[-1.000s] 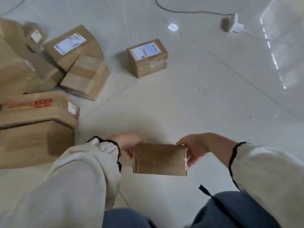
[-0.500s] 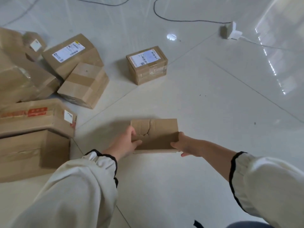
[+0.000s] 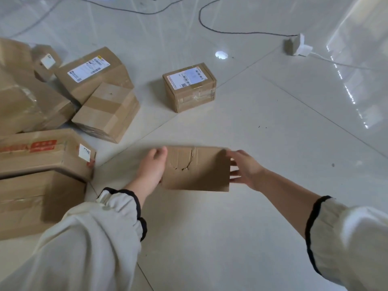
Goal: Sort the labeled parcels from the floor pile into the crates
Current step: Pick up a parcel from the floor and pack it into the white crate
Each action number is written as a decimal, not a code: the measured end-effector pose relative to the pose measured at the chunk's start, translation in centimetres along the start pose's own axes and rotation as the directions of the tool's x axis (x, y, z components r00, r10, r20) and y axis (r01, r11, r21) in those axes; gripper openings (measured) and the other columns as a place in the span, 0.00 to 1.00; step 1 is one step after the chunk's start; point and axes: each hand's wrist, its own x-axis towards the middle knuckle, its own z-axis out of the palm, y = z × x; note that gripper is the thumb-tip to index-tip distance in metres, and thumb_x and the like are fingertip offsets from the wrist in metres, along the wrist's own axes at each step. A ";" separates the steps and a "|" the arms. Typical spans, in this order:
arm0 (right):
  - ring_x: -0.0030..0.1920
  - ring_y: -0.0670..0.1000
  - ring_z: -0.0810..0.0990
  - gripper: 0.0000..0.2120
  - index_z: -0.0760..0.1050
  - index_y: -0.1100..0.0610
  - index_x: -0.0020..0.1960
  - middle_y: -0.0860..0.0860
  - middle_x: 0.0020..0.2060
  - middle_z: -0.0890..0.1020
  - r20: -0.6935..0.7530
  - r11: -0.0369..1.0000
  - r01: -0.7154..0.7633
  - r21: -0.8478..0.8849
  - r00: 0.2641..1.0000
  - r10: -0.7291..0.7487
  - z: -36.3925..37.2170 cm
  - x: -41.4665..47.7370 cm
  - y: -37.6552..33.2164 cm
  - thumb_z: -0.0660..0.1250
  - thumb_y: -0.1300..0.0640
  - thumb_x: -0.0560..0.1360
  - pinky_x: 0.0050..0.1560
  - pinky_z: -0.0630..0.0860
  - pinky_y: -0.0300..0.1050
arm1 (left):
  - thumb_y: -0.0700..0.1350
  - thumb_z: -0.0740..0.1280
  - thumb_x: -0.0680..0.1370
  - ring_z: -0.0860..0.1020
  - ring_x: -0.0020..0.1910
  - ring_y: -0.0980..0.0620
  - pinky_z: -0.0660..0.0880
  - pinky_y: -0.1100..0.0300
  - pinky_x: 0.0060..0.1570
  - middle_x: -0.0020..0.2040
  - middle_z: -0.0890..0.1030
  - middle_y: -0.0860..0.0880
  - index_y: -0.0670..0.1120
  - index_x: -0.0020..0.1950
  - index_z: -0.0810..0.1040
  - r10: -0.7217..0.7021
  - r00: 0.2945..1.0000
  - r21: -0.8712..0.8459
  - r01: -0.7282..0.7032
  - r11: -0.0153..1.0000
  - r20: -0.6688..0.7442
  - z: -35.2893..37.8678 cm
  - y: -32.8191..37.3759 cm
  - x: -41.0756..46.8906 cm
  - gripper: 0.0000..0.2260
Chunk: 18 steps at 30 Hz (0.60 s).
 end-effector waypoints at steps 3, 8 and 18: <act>0.47 0.55 0.79 0.18 0.71 0.59 0.56 0.53 0.48 0.78 -0.101 0.987 0.096 0.131 0.991 -0.084 0.0 0.1 -0.5 0.61 0.45 0.77 0.47 0.79 0.49 | 0.61 0.55 0.80 0.78 0.53 0.42 0.72 0.49 0.59 0.53 0.80 0.45 0.47 0.53 0.75 -0.037 0.998 -0.190 0.025 0.981 -0.059 -0.6 0.2 0.0 0.19; 0.54 0.55 0.77 0.12 0.69 0.57 0.53 0.52 0.48 0.75 -0.110 0.974 0.104 -0.201 0.986 -0.128 0.5 0.1 2.2 0.67 0.52 0.75 0.60 0.76 0.56 | 0.56 0.65 0.77 0.77 0.51 0.44 0.77 0.48 0.54 0.51 0.77 0.48 0.47 0.58 0.74 0.039 0.998 0.116 -0.045 0.992 0.058 -0.4 -2.5 -0.1 0.16; 0.54 0.50 0.77 0.17 0.71 0.56 0.63 0.48 0.56 0.75 -0.080 0.898 0.288 -0.332 0.940 -0.331 0.1 -1.2 1.6 0.65 0.63 0.75 0.51 0.75 0.43 | 0.49 0.63 0.79 0.76 0.41 0.48 0.72 0.57 0.41 0.43 0.76 0.49 0.48 0.47 0.74 0.025 1.000 -0.248 -0.024 0.968 0.001 -0.5 -2.2 -0.4 0.06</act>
